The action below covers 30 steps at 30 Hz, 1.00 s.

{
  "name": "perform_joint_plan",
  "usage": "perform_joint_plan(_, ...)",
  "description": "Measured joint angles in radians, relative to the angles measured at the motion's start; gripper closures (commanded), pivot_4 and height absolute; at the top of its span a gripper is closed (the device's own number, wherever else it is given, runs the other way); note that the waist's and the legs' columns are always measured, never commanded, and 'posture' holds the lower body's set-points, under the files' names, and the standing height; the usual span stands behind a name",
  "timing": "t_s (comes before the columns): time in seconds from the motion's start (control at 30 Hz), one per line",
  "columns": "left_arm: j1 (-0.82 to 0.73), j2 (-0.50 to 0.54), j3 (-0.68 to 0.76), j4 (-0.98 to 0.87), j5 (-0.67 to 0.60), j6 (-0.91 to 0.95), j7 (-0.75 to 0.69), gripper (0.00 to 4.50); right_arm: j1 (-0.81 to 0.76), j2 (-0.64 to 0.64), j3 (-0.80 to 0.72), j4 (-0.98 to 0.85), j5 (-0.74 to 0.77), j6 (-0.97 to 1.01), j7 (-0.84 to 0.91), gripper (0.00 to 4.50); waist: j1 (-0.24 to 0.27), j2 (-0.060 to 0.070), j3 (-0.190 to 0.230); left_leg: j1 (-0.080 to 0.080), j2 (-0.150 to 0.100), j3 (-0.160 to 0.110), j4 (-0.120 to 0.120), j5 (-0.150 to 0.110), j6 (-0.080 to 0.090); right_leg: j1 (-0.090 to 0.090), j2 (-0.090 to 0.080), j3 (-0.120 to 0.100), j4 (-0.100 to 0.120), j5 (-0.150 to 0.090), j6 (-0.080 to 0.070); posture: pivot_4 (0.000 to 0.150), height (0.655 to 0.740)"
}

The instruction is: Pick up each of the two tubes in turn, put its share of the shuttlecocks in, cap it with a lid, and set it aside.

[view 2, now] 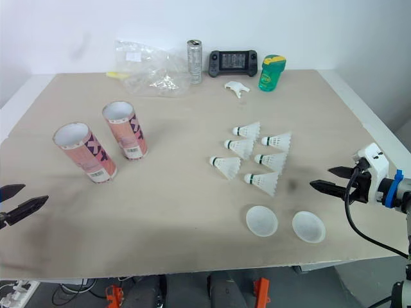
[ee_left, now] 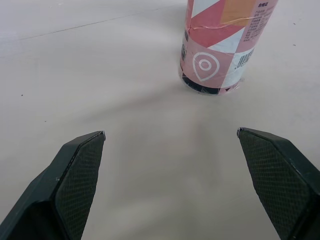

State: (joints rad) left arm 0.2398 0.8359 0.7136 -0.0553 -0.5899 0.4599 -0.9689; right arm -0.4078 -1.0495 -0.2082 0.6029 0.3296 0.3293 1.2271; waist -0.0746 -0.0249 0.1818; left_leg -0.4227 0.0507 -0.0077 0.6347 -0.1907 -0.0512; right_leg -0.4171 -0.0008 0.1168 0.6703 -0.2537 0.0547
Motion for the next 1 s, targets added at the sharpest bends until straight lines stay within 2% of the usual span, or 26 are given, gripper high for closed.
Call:
perform_joint_plan(0.87, 0.023, -0.024, 0.0, -0.013, -0.003, 0.004, 0.022, 0.08, 0.0, 0.004, 0.0, -0.013, 0.0, -0.006, 0.007, 0.03, -0.001, 0.0, 0.0, 0.001, 0.0, 0.0, 0.002, 0.0, 0.0, 0.0, 0.0, 0.0, 0.004, 0.0, 0.0, 0.15, 0.7236)
perform_joint_plan(1.0, -0.02, -0.044, 0.007, 0.007, -0.065, 0.01, 0.008, 0.08, -0.025, 0.017, -0.003, -0.013, 0.023, 0.009, 0.006, 0.03, -0.001, 0.0, 0.0, 0.001, 0.0, 0.0, 0.003, 0.0, 0.0, -0.001, 0.0, 0.0, 0.006, 0.0, 0.0, 0.15, 0.7236)
